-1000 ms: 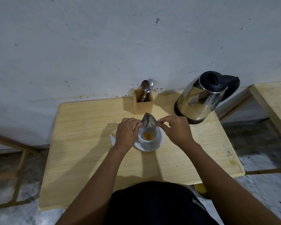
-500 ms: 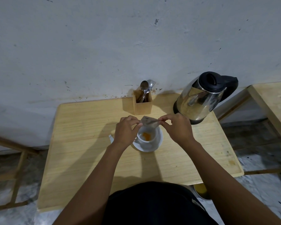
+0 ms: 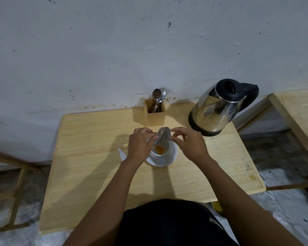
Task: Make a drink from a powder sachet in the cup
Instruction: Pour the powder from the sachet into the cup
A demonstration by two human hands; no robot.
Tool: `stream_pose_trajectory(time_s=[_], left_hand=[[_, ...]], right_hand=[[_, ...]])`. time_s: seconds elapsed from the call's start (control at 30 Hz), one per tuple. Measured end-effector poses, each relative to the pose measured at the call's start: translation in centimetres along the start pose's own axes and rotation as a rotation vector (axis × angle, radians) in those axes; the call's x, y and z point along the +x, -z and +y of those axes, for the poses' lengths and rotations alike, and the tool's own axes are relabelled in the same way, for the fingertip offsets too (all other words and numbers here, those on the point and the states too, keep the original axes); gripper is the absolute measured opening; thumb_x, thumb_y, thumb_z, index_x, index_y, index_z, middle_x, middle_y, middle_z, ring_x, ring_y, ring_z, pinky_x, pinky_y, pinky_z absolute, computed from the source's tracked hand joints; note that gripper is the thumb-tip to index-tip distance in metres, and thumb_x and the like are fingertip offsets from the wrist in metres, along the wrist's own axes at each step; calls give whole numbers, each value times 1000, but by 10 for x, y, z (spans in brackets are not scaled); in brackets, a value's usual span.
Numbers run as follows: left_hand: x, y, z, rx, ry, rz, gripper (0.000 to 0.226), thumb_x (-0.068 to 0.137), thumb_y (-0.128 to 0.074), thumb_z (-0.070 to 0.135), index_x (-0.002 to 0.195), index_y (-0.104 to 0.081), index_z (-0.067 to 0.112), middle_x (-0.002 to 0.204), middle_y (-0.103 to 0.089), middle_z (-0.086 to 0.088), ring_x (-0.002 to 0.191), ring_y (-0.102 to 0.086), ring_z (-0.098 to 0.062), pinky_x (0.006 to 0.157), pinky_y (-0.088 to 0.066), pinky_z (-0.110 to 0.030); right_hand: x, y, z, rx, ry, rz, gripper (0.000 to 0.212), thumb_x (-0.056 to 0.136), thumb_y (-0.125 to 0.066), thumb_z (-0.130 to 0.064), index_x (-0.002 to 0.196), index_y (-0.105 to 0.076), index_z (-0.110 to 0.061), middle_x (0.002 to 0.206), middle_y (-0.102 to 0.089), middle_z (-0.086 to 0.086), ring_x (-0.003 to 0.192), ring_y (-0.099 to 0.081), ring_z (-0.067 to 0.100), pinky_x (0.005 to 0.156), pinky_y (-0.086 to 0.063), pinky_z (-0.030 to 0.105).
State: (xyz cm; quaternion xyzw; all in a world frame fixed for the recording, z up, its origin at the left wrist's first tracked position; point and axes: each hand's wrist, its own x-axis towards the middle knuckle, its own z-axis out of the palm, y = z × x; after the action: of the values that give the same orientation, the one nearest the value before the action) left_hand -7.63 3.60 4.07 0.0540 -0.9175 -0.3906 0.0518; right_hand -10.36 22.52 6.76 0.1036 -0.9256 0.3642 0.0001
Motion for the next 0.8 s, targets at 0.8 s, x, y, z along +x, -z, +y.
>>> stream_pose_trajectory(time_s=[0.8], left_hand=[[-1, 6, 3, 31, -10, 0, 19, 88, -62, 27, 91, -75, 13, 97, -68, -2, 102, -52, -22, 87, -44, -45]], right_hand=[[1, 3, 2, 20, -121, -32, 4, 88, -68, -33, 89, -72, -33, 81, -65, -21, 62, -50, -3, 61, -36, 22]])
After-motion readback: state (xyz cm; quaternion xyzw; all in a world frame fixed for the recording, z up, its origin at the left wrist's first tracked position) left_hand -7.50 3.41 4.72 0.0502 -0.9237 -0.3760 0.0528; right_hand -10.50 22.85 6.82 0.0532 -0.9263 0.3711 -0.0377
